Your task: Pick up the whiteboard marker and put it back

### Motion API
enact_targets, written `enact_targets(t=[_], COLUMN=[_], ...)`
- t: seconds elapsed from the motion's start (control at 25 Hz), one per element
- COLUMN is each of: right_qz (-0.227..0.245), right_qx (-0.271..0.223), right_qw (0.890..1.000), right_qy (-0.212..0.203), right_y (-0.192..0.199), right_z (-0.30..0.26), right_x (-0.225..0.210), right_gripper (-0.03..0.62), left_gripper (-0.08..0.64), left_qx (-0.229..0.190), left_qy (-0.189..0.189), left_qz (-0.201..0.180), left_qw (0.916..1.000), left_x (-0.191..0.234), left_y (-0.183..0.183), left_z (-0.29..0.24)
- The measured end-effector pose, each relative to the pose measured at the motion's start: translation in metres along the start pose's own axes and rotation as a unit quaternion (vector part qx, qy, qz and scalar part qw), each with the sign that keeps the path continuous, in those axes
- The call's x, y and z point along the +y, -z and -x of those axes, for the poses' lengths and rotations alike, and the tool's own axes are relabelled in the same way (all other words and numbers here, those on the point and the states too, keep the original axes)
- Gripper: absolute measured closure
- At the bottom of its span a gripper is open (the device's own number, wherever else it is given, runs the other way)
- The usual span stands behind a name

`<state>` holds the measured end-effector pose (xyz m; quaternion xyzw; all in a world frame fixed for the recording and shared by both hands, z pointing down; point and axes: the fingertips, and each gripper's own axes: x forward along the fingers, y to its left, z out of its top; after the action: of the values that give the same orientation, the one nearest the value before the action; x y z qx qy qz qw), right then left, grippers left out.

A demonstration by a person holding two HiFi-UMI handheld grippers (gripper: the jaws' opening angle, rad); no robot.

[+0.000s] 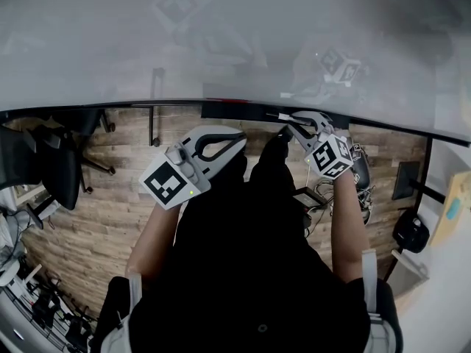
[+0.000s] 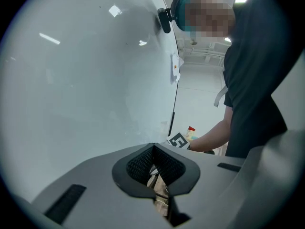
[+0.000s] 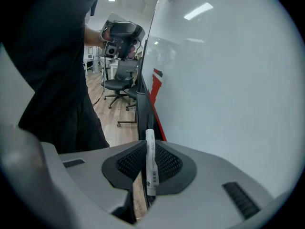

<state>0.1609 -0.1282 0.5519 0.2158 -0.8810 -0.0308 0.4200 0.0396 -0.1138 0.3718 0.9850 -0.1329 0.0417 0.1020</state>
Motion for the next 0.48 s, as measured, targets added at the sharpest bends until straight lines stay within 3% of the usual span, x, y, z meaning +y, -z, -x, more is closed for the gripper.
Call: enact_targets(t=[0.48], right_qz=[-0.002], right_qx=[0.020], right_qw=[1.000], right_qy=[0.002], right_y=[0.0080], right_z=[-0.0054], right_x=[0.0020], right_gripper=[0.526], left_gripper=[0.548], left_qx=[0.003], left_qy=[0.011], left_qz=[0.005], left_qw=[0.9999], left_x=[-0.0056], left_y=[0.0023], left_z=[-0.0041])
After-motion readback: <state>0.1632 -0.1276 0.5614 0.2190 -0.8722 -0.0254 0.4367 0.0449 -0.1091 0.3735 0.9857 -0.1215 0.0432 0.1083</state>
